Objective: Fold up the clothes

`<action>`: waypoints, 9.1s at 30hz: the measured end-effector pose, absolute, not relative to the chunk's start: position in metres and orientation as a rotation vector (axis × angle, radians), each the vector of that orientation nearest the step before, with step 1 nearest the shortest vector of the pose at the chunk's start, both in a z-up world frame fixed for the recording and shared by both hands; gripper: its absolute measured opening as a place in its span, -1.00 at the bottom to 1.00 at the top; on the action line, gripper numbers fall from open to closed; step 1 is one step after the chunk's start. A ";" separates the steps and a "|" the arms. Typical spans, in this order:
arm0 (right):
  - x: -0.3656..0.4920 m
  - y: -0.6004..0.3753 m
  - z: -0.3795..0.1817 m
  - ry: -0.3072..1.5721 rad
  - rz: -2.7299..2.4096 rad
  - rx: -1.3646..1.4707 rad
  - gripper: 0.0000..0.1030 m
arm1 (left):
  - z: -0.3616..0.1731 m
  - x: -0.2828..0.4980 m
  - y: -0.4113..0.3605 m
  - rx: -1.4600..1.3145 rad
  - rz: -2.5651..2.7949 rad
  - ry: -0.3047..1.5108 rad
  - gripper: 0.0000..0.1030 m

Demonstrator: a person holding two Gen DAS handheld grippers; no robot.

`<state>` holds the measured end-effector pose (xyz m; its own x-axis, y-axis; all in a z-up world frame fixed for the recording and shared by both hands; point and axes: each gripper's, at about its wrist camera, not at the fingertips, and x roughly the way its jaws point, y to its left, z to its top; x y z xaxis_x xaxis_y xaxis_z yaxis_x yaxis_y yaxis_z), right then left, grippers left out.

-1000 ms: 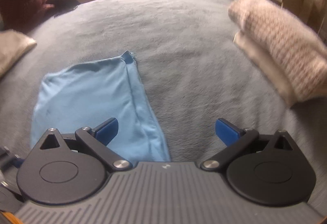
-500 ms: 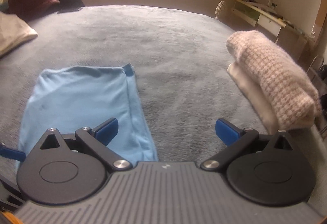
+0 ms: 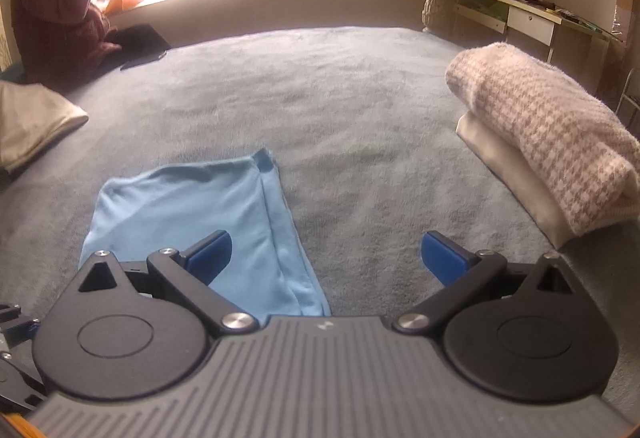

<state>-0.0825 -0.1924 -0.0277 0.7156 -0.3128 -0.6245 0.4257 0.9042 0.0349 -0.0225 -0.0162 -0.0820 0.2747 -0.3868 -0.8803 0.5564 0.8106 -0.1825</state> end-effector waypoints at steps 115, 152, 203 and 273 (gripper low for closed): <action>-0.040 -0.232 -0.088 0.613 -0.173 0.458 -0.83 | -0.095 0.000 -0.006 0.209 -0.612 1.006 0.42; 0.085 -0.255 -0.101 0.788 -0.061 0.411 -0.91 | -0.093 0.058 -0.004 0.116 -0.506 1.063 0.59; 0.110 -0.301 -0.124 0.916 0.372 0.684 -0.11 | -0.117 0.139 0.045 -0.333 -0.637 0.963 -0.32; -0.029 -0.691 0.034 0.415 -0.241 0.443 -0.81 | 0.035 0.141 -0.405 -0.223 -1.064 0.751 -0.90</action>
